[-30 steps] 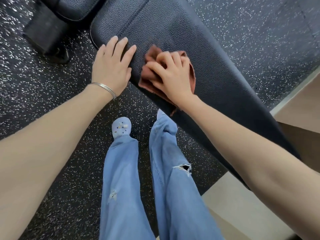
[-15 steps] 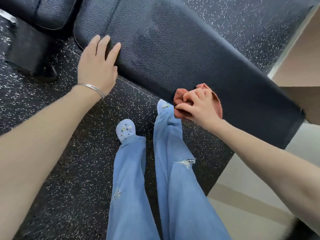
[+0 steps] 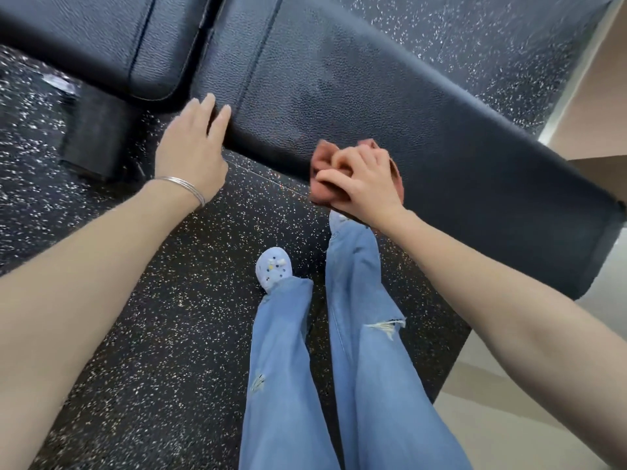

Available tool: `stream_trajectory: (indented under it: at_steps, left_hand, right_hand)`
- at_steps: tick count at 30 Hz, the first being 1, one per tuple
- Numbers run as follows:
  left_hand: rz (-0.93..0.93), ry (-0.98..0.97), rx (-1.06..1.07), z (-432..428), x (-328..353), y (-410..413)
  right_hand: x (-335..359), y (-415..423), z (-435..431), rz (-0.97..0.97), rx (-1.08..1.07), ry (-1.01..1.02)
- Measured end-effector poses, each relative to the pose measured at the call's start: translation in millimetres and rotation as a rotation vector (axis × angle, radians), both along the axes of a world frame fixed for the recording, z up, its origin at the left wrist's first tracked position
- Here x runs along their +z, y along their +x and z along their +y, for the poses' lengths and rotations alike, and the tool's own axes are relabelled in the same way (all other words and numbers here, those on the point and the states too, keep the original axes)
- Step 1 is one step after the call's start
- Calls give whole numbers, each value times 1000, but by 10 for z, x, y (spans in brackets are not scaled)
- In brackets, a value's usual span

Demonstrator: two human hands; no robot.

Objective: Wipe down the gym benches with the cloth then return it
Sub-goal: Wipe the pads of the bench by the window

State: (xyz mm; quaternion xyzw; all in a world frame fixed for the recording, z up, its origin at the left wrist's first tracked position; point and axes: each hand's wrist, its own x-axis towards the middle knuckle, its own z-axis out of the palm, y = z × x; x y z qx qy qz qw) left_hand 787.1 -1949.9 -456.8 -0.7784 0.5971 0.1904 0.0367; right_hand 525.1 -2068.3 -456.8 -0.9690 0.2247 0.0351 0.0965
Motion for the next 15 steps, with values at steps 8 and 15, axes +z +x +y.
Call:
stream_trajectory:
  at_steps: [8,15]
  left_hand:
    - [59,12,20,-20,-18,36]
    - [76,20,31,-50,-29,51]
  right_hand:
    - [28,-974,-77,120,-484,145]
    - [10,449,-387,21,-419,87]
